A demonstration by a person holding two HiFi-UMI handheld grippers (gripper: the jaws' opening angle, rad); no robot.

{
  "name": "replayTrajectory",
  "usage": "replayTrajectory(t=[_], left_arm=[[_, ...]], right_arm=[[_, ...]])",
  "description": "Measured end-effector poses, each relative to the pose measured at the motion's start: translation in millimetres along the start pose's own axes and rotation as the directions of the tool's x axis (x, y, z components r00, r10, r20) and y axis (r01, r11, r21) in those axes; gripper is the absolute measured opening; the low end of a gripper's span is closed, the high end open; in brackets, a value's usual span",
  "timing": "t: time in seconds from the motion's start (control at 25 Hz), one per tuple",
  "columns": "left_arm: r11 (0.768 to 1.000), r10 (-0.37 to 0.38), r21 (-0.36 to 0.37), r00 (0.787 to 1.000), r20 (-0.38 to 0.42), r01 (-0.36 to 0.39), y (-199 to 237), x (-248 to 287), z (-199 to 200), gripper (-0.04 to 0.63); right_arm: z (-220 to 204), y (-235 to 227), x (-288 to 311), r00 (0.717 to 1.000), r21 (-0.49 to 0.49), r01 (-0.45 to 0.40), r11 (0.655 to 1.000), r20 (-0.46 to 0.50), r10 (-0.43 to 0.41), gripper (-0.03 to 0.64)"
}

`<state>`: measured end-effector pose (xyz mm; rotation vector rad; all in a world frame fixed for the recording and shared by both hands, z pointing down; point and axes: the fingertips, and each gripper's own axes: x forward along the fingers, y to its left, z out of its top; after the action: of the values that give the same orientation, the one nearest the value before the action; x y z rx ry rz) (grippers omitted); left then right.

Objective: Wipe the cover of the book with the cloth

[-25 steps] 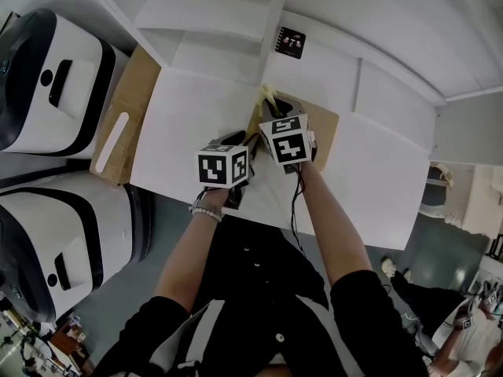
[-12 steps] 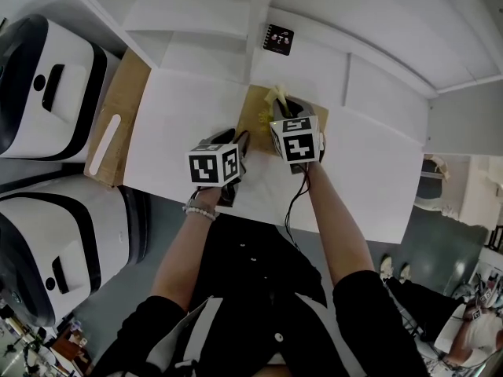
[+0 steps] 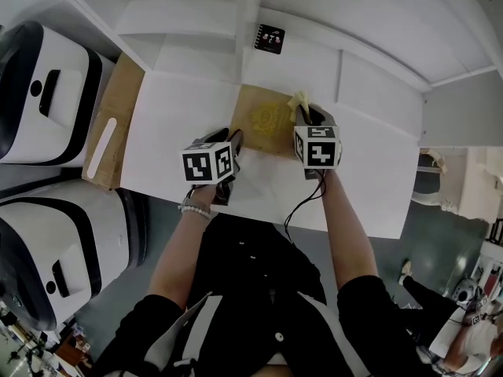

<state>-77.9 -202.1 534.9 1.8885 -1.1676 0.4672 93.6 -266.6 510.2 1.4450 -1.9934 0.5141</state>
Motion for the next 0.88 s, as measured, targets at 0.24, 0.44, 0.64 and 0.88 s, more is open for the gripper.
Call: replayTrajectory(t=[0.24,0.44,0.64,0.88], left_arm=[[1.0,-0.008,-0.004,1.0,-0.003,0.008,0.1,-0.1,-0.4,0.143],[1.0,-0.009,-0.011,1.0,-0.005,0.009,-0.1,0.2,-1.0,0.141],[1.0,-0.01,-0.009,1.0,-0.005,0.01,-0.9,-0.6,-0.5,0.141],[1.0,-0.014,-0.005,1.0,-0.009,0.014,-0.1,-0.1,-1.0,0.141]], right_arm=[[-13.3,-25.1,-13.4,0.999,0.035,0.047,0.998,-0.013,-0.047,0.038],[-21.3,-34.4,-21.3,0.998,0.045,0.062,0.997,-0.023,-0.061,0.038],[-24.1,-28.1,-26.7,0.998,0.061,0.058,0.997,-0.023,-0.056,0.038],[-19.5,-7.5,-27.3,1.0,0.055,0.016,0.998,-0.009,-0.016,0.038]])
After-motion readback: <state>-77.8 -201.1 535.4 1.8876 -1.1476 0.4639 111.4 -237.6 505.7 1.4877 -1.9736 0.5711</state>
